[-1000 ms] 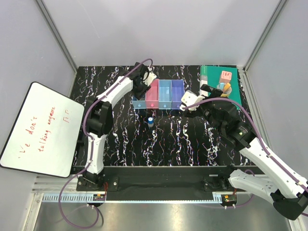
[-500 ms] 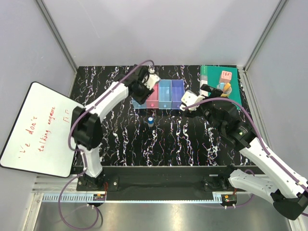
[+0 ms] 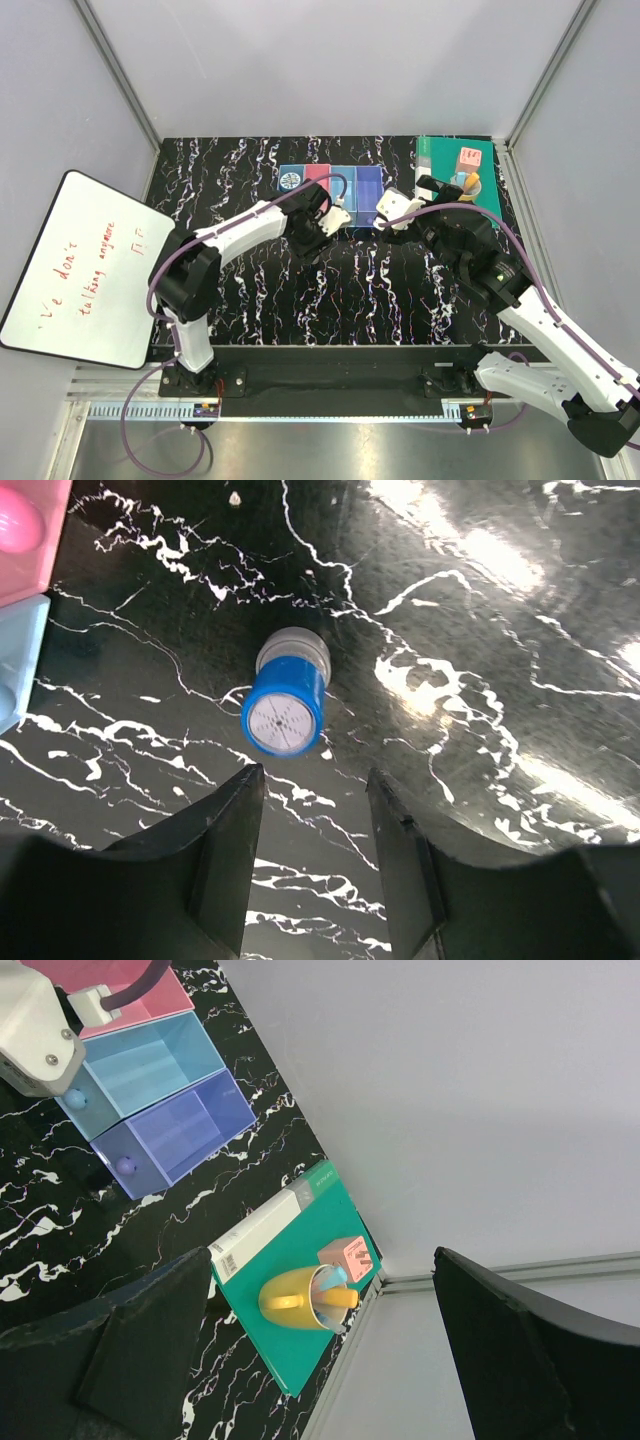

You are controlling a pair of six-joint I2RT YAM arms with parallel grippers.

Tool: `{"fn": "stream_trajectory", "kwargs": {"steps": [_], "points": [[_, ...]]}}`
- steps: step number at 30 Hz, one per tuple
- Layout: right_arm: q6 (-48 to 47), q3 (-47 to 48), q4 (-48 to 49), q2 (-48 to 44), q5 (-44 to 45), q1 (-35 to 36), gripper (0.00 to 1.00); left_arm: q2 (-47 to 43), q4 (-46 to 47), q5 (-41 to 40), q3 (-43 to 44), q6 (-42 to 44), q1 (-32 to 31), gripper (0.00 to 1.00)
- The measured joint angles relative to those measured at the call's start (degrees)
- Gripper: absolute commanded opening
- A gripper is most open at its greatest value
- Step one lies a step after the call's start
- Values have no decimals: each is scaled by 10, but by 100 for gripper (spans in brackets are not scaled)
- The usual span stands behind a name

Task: Sort the stationery into containers
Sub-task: Pick up the stationery from the center of the board.

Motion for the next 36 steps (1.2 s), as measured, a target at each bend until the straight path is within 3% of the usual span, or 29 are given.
{"fn": "stream_trajectory", "kwargs": {"steps": [9, 12, 18, 30, 36], "points": [[0, 0, 0, 0, 0, 0, 100, 16, 32, -5, 1, -2, 1, 52], [0, 0, 0, 0, 0, 0, 100, 22, 35, -5, 3, -4, 1, 59], [0, 0, 0, 0, 0, 0, 100, 28, 40, -5, 6, -7, 1, 65], [0, 0, 0, 0, 0, 0, 100, 39, 45, -10, 34, -7, 1, 64], [0, 0, 0, 0, 0, 0, 100, 52, 45, -15, 35, -5, 1, 53]]}}
